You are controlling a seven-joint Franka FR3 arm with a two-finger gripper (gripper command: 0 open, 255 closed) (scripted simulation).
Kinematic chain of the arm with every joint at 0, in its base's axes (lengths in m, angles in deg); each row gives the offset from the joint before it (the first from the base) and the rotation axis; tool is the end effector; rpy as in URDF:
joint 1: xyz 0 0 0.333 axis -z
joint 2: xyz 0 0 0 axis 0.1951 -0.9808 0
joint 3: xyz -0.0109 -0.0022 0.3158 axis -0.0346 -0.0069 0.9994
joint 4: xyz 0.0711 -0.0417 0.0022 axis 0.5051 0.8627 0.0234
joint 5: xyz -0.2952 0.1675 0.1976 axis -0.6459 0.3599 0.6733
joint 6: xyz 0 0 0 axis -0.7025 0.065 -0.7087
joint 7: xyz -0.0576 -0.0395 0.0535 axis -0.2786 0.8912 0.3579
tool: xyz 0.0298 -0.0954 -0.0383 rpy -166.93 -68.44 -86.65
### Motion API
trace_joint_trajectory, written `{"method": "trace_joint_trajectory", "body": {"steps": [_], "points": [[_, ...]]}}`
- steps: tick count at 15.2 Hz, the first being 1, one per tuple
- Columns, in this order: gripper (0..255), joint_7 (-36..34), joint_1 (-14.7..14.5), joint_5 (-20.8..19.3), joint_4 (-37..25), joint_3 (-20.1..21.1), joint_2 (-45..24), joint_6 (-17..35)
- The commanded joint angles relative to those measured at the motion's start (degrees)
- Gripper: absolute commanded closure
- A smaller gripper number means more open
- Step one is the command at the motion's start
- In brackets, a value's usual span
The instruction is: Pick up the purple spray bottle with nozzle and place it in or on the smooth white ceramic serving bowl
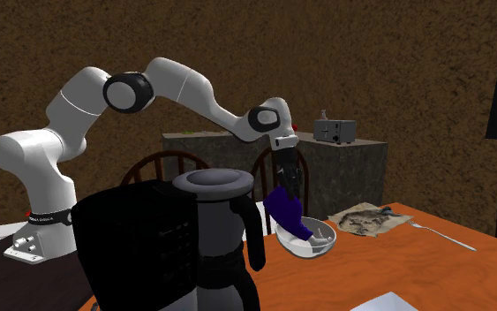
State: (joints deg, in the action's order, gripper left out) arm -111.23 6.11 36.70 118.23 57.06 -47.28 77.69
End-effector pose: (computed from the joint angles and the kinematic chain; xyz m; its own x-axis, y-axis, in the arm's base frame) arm 0.7353 0.1881 0.3075 0.7844 -0.5220 0.3349 -0.5813 -0.8070 0.1037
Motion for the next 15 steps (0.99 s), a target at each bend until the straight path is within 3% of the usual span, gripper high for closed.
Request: {"method": "trace_joint_trajectory", "body": {"steps": [1, 5, 6, 11, 15], "points": [[255, -0.01, 0.00, -0.02, -0.02, -0.01, -0.03, 0.04], [255, -0.01, 0.00, -0.02, -0.02, -0.01, -0.03, 0.04], [0, -0.01, 0.00, -0.02, -0.02, -0.01, -0.03, 0.05], [0, -0.01, -0.01, -0.02, -0.04, -0.01, -0.04, 0.04], [0, 0.48, -0.68, 1.21, 0.05, 1.08, 4.00, -4.11]]}}
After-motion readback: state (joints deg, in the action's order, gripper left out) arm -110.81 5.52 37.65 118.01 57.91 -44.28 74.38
